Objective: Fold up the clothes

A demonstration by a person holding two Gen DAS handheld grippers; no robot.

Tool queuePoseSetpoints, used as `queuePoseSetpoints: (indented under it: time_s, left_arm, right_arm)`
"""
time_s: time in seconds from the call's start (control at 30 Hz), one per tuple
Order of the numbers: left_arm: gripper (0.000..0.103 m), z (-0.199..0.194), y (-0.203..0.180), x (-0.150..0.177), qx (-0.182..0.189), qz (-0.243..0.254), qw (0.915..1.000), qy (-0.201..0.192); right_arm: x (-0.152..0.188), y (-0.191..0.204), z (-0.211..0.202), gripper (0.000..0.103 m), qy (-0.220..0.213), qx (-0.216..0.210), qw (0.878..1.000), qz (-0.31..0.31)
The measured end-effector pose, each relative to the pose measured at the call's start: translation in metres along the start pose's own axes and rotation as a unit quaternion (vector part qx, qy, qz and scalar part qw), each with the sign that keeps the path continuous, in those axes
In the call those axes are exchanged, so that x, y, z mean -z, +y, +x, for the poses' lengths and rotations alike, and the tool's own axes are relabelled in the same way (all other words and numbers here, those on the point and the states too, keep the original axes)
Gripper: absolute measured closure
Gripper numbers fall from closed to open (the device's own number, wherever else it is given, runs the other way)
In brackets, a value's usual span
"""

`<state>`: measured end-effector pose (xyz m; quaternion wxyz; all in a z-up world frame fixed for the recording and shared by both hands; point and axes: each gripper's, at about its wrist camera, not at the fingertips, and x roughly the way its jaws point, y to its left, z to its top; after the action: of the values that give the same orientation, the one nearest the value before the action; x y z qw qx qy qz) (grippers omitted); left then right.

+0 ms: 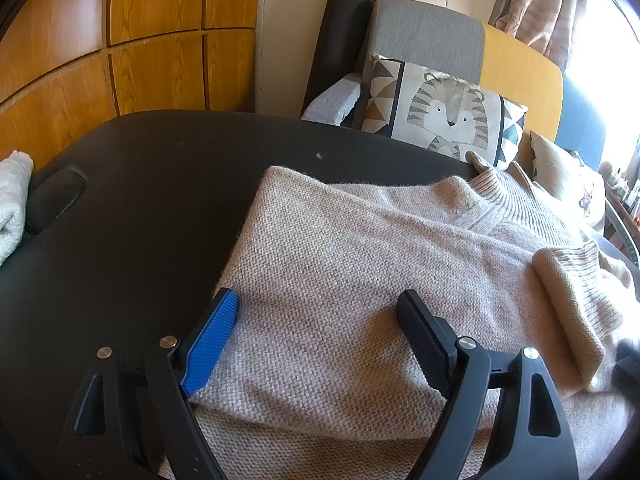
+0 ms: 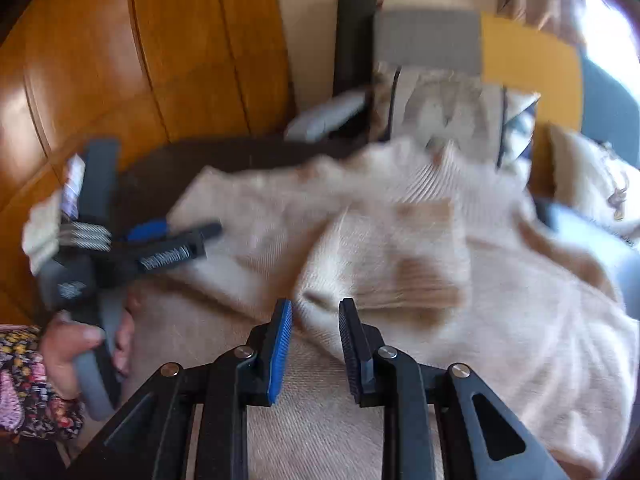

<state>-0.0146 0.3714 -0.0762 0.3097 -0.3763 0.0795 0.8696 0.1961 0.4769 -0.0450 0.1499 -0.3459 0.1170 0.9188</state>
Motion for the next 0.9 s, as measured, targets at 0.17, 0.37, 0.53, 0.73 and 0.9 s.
queuePoseSetpoints:
  time_s: [0.17, 0.37, 0.53, 0.73, 0.9]
  left_arm:
    - [0.018, 0.001, 0.0, -0.001, -0.002, 0.002, 1.0, 0.002]
    - [0.016, 0.003, -0.004, -0.003, -0.008, 0.011, 0.9998, 0.013]
    - [0.016, -0.01, -0.015, -0.007, 0.007, 0.028, 0.9992, 0.026]
    - [0.016, -0.056, -0.087, -0.014, 0.132, 0.098, 0.9864, -0.013]
    - [0.016, -0.058, -0.18, 0.001, 0.119, 0.269, 0.9556, -0.021]
  right_arm:
    - [0.013, -0.057, -0.038, 0.079, -0.011, 0.197, 0.979, 0.042]
    - [0.046, -0.141, -0.036, 0.072, 0.024, 0.24, 0.957, 0.164]
    - [0.044, -0.13, -0.031, 0.072, 0.026, 0.261, 0.953, 0.15]
    - [0.046, -0.128, -0.03, 0.071, 0.026, 0.277, 0.951, 0.135]
    - [0.047, -0.131, -0.032, 0.071, 0.019, 0.264, 0.953, 0.147]
